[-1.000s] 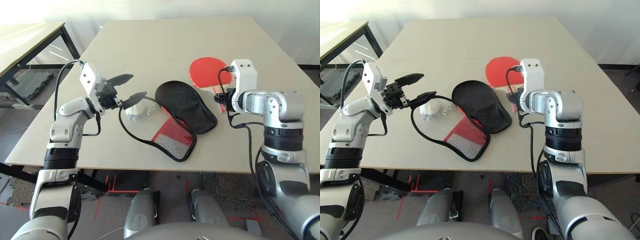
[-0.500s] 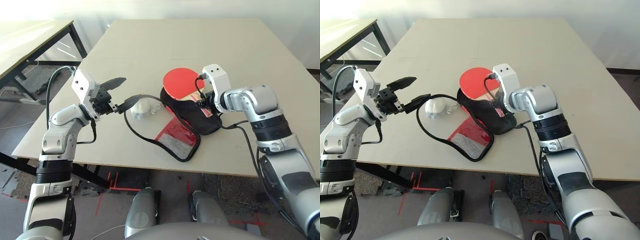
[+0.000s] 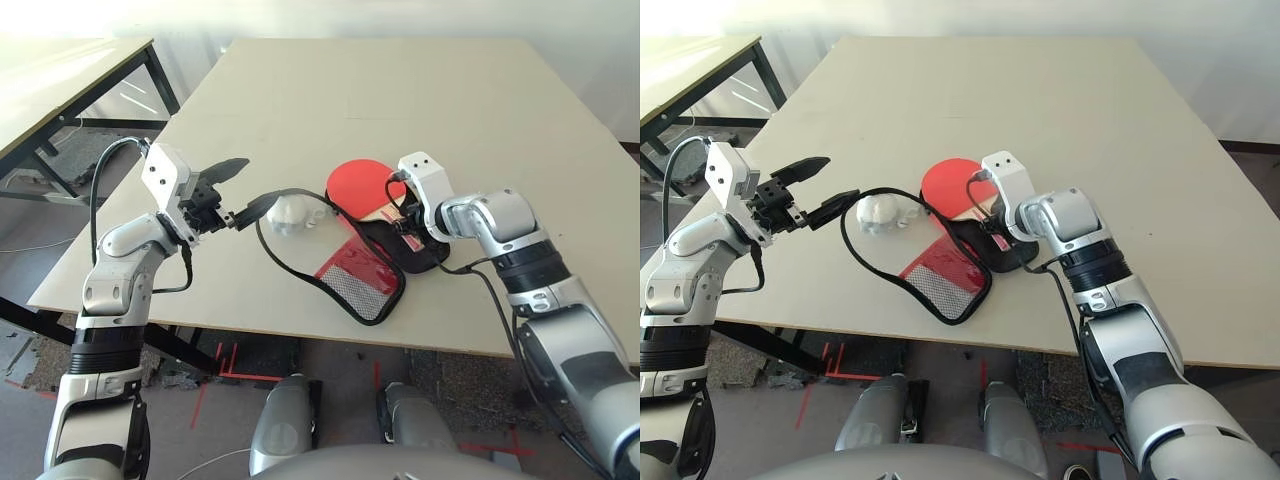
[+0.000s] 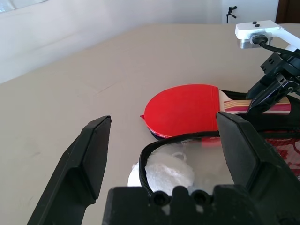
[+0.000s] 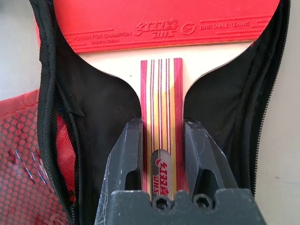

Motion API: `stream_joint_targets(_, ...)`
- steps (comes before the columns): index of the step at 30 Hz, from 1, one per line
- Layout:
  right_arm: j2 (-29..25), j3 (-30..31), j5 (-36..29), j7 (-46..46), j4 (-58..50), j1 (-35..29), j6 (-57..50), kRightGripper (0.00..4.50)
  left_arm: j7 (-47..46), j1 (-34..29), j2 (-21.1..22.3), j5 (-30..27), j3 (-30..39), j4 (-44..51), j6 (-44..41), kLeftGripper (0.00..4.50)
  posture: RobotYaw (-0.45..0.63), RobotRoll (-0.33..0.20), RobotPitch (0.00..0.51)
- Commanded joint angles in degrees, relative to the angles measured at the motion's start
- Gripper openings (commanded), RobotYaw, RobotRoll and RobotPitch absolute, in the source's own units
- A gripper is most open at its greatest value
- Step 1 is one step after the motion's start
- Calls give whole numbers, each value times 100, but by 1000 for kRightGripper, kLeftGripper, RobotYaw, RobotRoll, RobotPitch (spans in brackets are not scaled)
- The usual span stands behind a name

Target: Store the ping-pong paddle in its case and zip it.

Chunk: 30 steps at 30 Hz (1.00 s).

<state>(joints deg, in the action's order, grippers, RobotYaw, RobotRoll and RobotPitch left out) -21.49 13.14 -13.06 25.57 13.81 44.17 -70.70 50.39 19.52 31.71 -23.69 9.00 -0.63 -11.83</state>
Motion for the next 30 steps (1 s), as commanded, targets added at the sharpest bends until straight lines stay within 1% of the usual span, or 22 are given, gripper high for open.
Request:
stream_joint_targets(1,-56,-58,-14,29,-246,-115,-150,1054,3,-13,74,-59,43,97,-37,4500,243,0,21)
stream_joint_targets(8,-173,14,6,63,-416,-399,-251,1054,29,0,88,-61,11,80,-63,4500,237,0,19)
stream_joint_targets(20,-207,49,50,85,-422,-402,-263,1054,57,43,98,-40,-7,-2,-53,4500,234,0,15)
stream_joint_targets(22,-211,32,46,80,-429,-384,-307,1795,53,11,109,-48,11,8,-66,4500,232,0,15)
stream_joint_targets(23,-216,12,45,75,-433,-367,-323,2052,49,-19,119,-52,22,17,-77,4500,230,0,17)
stream_joint_targets(24,-220,-7,43,74,-437,-352,-331,2409,45,-46,129,-57,32,22,-90,4500,230,0,18)
stream_joint_targets(27,-259,-17,32,98,-472,-331,-335,3502,55,-144,199,-95,76,53,-163,4500,226,0,19)
stream_joint_targets(29,-299,-61,6,110,-540,-328,-371,4314,87,-226,316,-140,153,44,-242,4500,225,0,22)
stream_joint_targets(30,-316,-73,-6,118,-571,-328,-386,4482,99,-254,363,-159,176,39,-270,4500,225,0,22)
